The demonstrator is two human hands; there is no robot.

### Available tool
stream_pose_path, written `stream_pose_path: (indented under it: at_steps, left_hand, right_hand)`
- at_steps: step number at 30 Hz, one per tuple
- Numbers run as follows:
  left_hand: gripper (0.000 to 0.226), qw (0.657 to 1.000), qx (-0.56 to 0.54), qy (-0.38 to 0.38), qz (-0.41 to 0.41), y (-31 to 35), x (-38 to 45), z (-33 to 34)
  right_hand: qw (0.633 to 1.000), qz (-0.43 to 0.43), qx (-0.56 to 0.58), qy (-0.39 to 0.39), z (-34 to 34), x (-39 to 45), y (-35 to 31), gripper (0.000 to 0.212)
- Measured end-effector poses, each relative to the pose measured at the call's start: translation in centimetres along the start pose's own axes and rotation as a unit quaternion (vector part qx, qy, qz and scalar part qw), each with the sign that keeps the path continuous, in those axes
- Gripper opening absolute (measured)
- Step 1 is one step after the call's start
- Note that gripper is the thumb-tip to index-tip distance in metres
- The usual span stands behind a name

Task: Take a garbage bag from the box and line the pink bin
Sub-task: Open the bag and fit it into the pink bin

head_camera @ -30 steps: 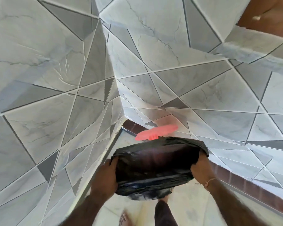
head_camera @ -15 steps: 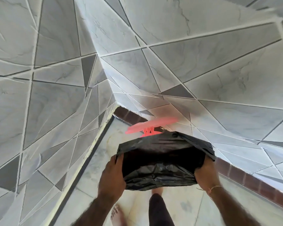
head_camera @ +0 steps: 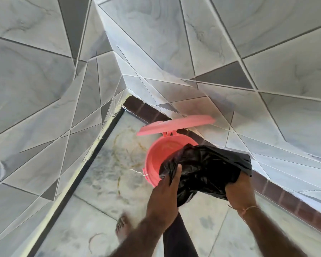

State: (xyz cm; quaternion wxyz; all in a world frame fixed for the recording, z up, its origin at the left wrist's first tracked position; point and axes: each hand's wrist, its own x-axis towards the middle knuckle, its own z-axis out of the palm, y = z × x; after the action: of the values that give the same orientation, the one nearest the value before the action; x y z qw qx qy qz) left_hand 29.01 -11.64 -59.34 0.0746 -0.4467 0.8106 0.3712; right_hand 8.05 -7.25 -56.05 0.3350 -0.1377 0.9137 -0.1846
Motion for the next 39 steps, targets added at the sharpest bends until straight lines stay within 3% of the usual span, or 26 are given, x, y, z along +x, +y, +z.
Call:
stream_pose_path:
  at_steps: [5, 10, 13, 16, 19, 21, 23, 25, 33, 36, 39]
  left_hand:
    - [0.096, 0.997, -0.003, 0.046, -0.068, -4.1, 2.5, -1.4]
    - [0.099, 0.980, -0.040, 0.080, -0.178, -9.1, 3.5, -2.1]
    - [0.100, 0.972, -0.068, 0.101, -0.199, -9.0, 3.8, -1.5]
    - [0.091, 0.977, -0.097, 0.102, -0.163, -6.5, 4.2, -0.2]
    - [0.087, 0.991, -0.084, 0.104, -0.001, -2.7, 4.5, 2.3]
    - [0.100, 0.991, -0.081, 0.082, 0.070, -0.8, 4.3, 4.5]
    - [0.106, 0.991, -0.112, 0.057, 0.052, 0.0, 4.0, 6.2]
    - [0.109, 0.989, -0.133, 0.062, -0.016, -1.2, 4.2, 6.8]
    - [0.048, 0.958, -0.172, 0.154, -0.170, -9.8, 5.7, 2.6]
    - [0.031, 0.977, -0.086, 0.159, -0.111, -10.4, 5.7, 1.4]
    - [0.026, 0.995, 0.003, 0.099, -0.022, -10.7, 5.0, 1.2]
  right_hand:
    - [0.999, -0.034, -0.023, -0.023, 3.1, 1.4, -0.1, 0.047]
    - [0.995, -0.082, -0.054, -0.021, 5.9, 3.0, -1.1, 0.035]
    - [0.994, -0.093, -0.043, -0.029, 6.7, 3.7, -1.7, 0.035]
    - [0.995, -0.092, -0.010, -0.039, 7.3, 4.1, -2.0, 0.040]
    - [0.993, -0.092, -0.011, -0.073, 8.4, 4.4, -0.8, 0.047]
    - [0.988, -0.060, -0.021, -0.138, 9.4, 4.6, 1.4, 0.047]
    - [0.986, -0.025, -0.028, -0.161, 9.9, 4.4, 3.2, 0.048]
    - [0.988, -0.025, -0.053, -0.140, 9.9, 4.2, 3.5, 0.046]
    - [0.989, -0.081, -0.122, -0.002, 8.4, 9.0, 3.3, 0.052]
    - [0.979, -0.110, -0.170, 0.002, 7.5, 10.2, 3.2, 0.054]
    - [0.970, -0.127, -0.207, -0.014, 6.7, 10.4, 3.7, 0.050]
